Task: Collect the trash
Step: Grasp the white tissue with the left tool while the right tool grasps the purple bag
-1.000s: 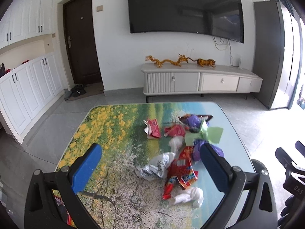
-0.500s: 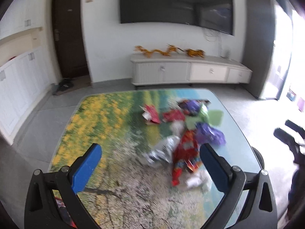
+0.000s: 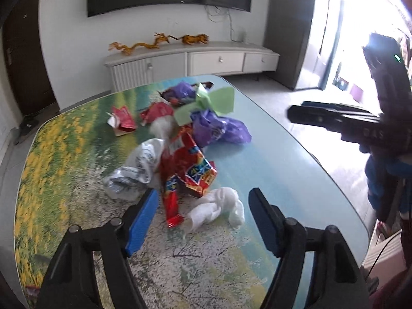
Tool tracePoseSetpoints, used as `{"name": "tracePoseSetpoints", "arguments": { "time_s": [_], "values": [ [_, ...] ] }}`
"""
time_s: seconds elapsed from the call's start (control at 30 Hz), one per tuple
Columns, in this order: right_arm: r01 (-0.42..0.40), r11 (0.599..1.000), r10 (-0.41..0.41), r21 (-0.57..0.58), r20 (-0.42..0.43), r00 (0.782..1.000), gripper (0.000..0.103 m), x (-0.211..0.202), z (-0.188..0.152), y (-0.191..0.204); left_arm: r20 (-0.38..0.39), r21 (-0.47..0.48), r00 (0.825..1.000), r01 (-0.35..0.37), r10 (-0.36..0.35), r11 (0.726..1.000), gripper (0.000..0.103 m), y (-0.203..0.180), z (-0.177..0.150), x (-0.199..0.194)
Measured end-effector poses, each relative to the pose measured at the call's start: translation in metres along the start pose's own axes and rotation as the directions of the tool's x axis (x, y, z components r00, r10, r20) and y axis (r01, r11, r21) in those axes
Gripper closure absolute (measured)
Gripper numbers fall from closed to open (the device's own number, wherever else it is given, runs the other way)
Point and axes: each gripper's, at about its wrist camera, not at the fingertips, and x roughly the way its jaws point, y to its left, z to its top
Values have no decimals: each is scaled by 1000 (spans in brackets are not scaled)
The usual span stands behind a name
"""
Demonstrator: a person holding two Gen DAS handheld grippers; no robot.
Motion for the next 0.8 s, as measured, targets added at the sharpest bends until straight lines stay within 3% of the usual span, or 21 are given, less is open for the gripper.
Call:
{"name": "tracePoseSetpoints", "arguments": {
  "time_s": [0.17,0.43,0.53,0.6,0.67,0.8],
  "values": [
    [-55,998,54,-18,-76,996,44,40,3,-7,-42,29,999,29,-28,999,42,2,-2,17],
    [-108,994,101,-32,-164,981,57,95,8,-16,-83,25,993,85,-83,996,54,8,-6,37],
    [-130,990,120,-45,-189,975,72,103,7,-15,-102,24,989,108,-105,994,62,7,-10,42],
    [-130,989,113,-74,-196,974,90,106,4,-12,-112,23,987,119,-116,993,70,5,-13,44],
    [-139,986,119,-91,-194,974,95,104,2,-7,-117,23,986,126,-122,992,82,3,-16,45],
    [-139,982,116,-125,-173,978,96,88,-6,1,-100,8,985,141,-139,990,90,1,-20,39]
  ]
}}
